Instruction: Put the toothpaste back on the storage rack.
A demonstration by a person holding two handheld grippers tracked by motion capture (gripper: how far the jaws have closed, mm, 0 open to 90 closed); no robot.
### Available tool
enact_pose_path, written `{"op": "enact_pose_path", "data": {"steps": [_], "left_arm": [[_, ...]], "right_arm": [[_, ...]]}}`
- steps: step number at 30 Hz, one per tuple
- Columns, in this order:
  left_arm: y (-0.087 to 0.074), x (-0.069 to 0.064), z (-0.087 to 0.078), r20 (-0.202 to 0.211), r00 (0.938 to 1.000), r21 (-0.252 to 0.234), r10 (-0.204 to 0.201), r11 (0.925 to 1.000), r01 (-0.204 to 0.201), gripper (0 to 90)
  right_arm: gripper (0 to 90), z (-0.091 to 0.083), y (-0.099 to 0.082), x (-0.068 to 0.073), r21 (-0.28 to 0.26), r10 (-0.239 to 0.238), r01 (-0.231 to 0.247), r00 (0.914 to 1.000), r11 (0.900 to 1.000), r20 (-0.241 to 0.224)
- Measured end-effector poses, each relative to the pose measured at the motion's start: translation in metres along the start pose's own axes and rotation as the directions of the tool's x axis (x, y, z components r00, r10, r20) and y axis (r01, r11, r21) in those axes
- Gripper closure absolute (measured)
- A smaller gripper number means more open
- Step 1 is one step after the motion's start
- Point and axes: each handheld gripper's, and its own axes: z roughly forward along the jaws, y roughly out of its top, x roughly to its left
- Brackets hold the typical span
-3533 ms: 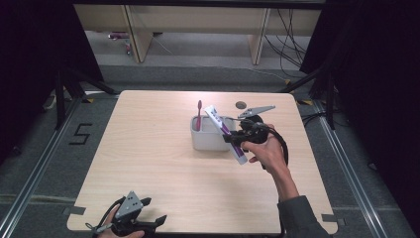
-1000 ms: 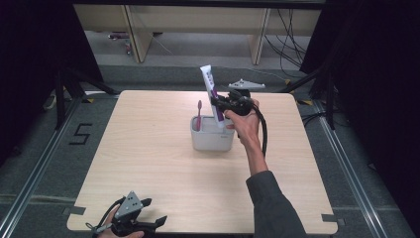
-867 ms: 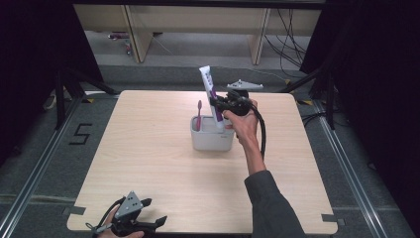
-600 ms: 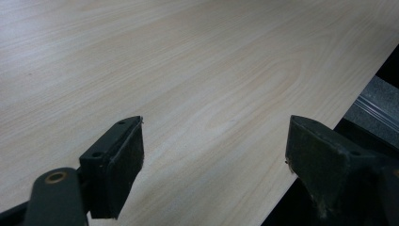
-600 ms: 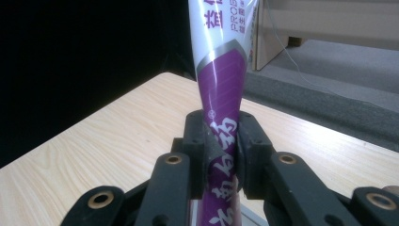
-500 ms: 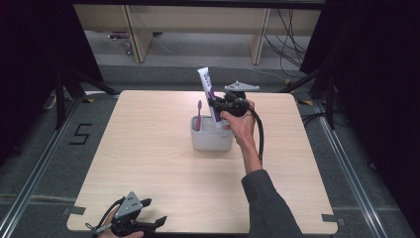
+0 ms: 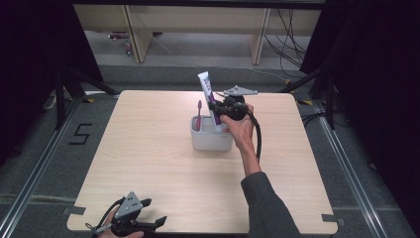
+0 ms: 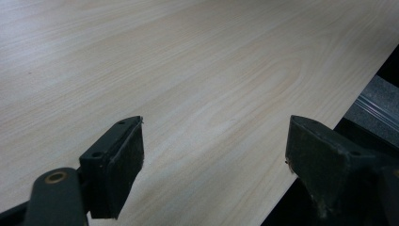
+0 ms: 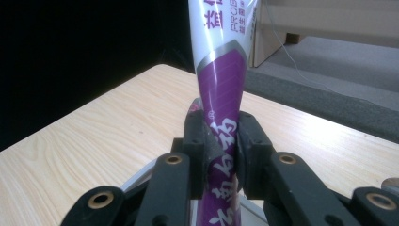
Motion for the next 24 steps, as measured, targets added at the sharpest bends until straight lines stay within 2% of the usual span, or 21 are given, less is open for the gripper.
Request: {"op": "enact_pose_path", "data": {"steps": [1,6,7,10,11,16,19,20,21,24], "left_arm": [[0.000,0.000,0.000,0.001,1.0000,0.004,0.004,1.0000,-0.004,19.5],[0.000,0.000,0.000,-0.001,1.0000,0.006,0.004,1.0000,-0.004,19.5],[0.000,0.000,0.000,-0.001,1.0000,0.007,0.002,1.0000,-0.002,19.4],[0.000,0.000,0.000,-0.001,1.0000,0.009,0.003,1.0000,-0.003,19.5],[0.000,0.000,0.000,-0.001,1.0000,0.009,0.005,0.9999,-0.005,19.5],[0.000,0.000,0.000,-0.002,1.0000,0.009,0.005,0.9999,-0.005,19.4],[0.000,0.001,0.000,-0.005,0.9998,0.013,0.018,0.9997,-0.018,19.5],[0.000,0.001,0.000,-0.004,0.9999,0.013,0.016,0.9998,-0.016,19.4],[0.000,-0.001,0.001,-0.001,1.0000,0.009,-0.007,0.9999,0.007,19.5],[0.000,0.000,0.000,-0.003,1.0000,0.014,0.004,0.9999,-0.004,19.4]], "right_arm": [[76.6,0.001,-0.001,-0.002,-0.008,-0.026,0.026,0.9996,0.9996,-0.005],[76.5,0.002,-0.007,-0.002,-0.004,-0.010,0.010,1.0000,0.9999,-0.001],[76.5,0.002,-0.009,-0.004,0.003,-0.031,0.031,0.9995,0.9995,0.009],[76.5,0.002,-0.011,-0.003,-0.006,-0.026,0.026,0.9997,0.9996,0.003],[76.5,0.002,-0.013,-0.002,0.008,-0.015,0.015,0.9999,0.9999,0.002],[76.5,0.004,-0.019,-0.002,-0.002,-0.017,0.017,0.9998,0.9999,0.007],[76.5,0.004,-0.023,-0.003,0.012,-0.017,0.017,0.9998,0.9998,0.004],[76.5,0.005,-0.024,-0.003,0.008,-0.023,0.023,0.9997,0.9997,0.006],[76.5,0.005,-0.025,-0.003,0.014,-0.017,0.017,0.9999,0.9998,-0.002],[76.4,0.006,-0.028,-0.002,0.025,-0.010,0.010,0.9999,0.9996,-0.008]]}}
